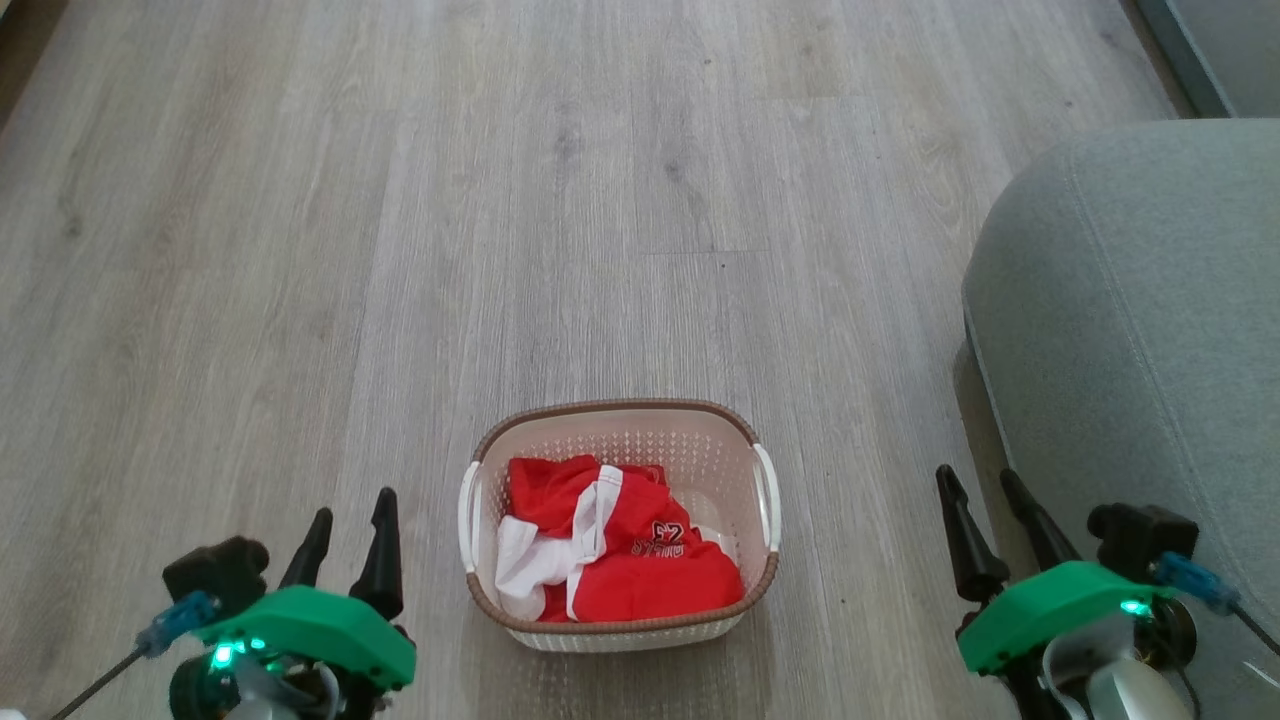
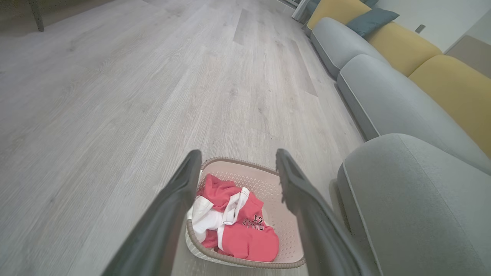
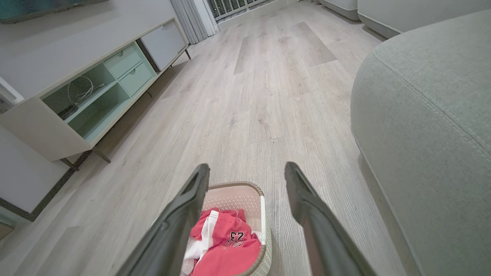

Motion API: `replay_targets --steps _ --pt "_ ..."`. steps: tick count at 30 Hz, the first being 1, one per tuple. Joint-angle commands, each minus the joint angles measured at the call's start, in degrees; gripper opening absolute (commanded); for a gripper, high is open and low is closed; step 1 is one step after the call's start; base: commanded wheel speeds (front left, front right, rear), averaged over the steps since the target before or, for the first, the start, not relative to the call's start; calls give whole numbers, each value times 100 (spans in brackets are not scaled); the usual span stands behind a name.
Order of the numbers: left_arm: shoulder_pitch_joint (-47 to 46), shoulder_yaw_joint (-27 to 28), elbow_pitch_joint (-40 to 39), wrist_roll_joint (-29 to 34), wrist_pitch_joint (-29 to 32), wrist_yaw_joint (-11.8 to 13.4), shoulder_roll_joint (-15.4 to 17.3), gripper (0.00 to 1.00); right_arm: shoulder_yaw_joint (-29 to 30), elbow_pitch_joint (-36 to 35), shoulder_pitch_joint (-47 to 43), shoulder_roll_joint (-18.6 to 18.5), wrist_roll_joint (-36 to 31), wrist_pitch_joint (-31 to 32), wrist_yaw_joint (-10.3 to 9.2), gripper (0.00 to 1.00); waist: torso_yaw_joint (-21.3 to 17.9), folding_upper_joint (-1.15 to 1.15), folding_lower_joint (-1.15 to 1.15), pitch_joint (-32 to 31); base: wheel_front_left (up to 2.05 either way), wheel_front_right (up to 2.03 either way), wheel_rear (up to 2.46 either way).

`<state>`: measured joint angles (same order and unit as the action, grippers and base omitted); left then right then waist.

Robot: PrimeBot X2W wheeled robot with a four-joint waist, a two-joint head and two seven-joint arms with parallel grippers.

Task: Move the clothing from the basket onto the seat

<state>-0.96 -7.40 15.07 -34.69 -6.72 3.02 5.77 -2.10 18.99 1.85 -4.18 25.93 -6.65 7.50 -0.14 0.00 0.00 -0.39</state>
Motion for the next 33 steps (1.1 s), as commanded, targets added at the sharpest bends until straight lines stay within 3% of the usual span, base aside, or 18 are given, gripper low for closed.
replay_targets --steps 1,21,33 --pt "-221 83 -218 235 -97 58 121 100 -109 -156 315 -133 -250 -98 -1 100 -4 0 0 -4 0 0 0" --pt "-195 -59 -292 1628 -432 257 198 100 -147 -106 305 -163 -1544 -436 -1 100 -48 0 0 18 0 0 0" --pt "-187 106 -225 2228 -616 83 89 100 -107 -105 326 -129 -1938 -621 -1 100 -61 0 0 53 0 0 0"
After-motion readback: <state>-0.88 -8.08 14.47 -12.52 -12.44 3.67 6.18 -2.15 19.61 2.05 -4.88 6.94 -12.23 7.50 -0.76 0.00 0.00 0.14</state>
